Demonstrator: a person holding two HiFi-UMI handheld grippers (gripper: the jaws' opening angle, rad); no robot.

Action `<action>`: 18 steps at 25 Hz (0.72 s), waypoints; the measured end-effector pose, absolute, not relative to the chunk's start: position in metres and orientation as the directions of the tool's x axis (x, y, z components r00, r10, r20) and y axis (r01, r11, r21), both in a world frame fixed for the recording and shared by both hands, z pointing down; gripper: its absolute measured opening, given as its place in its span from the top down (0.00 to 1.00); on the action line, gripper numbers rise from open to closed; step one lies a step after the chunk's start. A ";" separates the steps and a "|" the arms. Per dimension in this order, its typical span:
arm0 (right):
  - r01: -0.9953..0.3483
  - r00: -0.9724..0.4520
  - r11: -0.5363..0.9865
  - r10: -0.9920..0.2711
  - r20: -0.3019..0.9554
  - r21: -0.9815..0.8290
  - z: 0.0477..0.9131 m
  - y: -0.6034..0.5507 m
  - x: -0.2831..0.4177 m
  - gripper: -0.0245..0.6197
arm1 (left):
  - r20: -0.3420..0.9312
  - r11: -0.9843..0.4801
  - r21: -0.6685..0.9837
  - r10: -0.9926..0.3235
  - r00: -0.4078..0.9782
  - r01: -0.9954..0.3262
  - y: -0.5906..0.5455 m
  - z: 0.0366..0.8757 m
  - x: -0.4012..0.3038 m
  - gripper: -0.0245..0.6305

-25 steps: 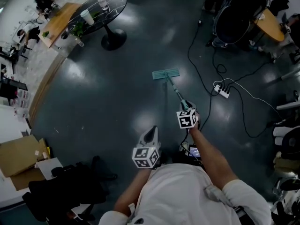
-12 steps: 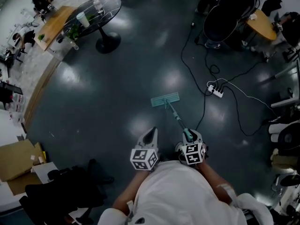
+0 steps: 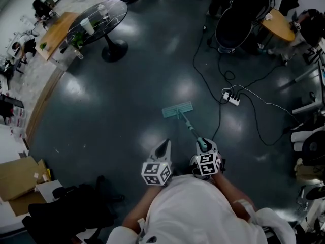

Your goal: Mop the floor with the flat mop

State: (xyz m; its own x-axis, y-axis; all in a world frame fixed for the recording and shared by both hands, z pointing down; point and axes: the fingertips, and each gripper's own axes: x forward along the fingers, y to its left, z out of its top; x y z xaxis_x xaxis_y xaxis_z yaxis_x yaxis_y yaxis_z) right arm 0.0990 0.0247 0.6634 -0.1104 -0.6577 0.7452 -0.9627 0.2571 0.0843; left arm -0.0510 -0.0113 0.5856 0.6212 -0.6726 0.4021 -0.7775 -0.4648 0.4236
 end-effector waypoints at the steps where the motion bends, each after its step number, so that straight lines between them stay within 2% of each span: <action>1: -0.962 -0.112 0.259 -0.657 0.745 0.084 0.663 0.025 0.098 0.79 | 0.402 -0.463 0.424 -0.673 0.620 -0.778 -0.011 0.585 -0.052 0.96; 18: -0.962 -0.118 0.260 -0.666 0.737 0.081 0.662 0.025 0.097 0.79 | 0.400 -0.457 0.426 -0.679 0.616 -0.781 -0.012 0.587 -0.054 0.96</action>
